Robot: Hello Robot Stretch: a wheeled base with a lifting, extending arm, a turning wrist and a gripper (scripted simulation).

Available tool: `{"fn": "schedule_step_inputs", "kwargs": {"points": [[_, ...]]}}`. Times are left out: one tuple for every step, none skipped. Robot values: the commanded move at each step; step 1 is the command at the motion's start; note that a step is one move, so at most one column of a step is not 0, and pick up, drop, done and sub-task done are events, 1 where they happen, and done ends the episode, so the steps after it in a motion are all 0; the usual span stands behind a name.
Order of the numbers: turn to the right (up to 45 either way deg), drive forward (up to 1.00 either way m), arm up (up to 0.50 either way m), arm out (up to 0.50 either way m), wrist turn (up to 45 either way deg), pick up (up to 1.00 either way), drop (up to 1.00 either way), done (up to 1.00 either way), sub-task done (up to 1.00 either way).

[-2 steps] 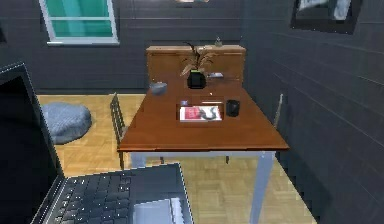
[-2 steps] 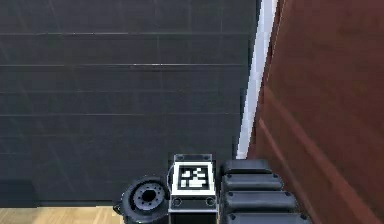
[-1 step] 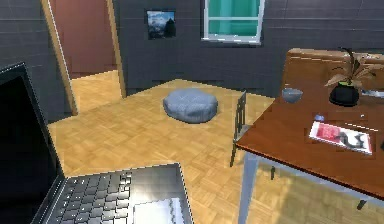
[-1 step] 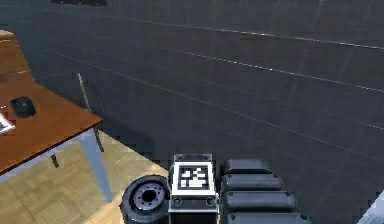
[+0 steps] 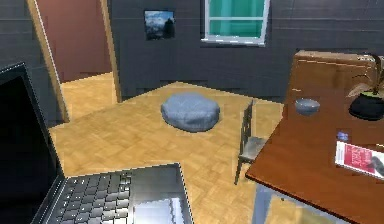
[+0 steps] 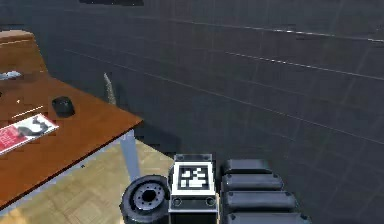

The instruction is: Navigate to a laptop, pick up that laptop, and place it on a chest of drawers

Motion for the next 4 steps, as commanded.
{"fn": "schedule_step_inputs", "kwargs": {"points": [[-45.0,0.00,0.00,0.00,0.0,0.00,0.00,0.00,0.00],[-45.0,0.00,0.00,0.00,0.0,0.00,0.00,0.00,0.00],[-39.0,0.00,0.00,0.00,0.0,0.00,0.00,0.00,0.00],[0.0,0.40,0.00,0.00,0.0,0.00,0.00,0.00,0.00]]}}
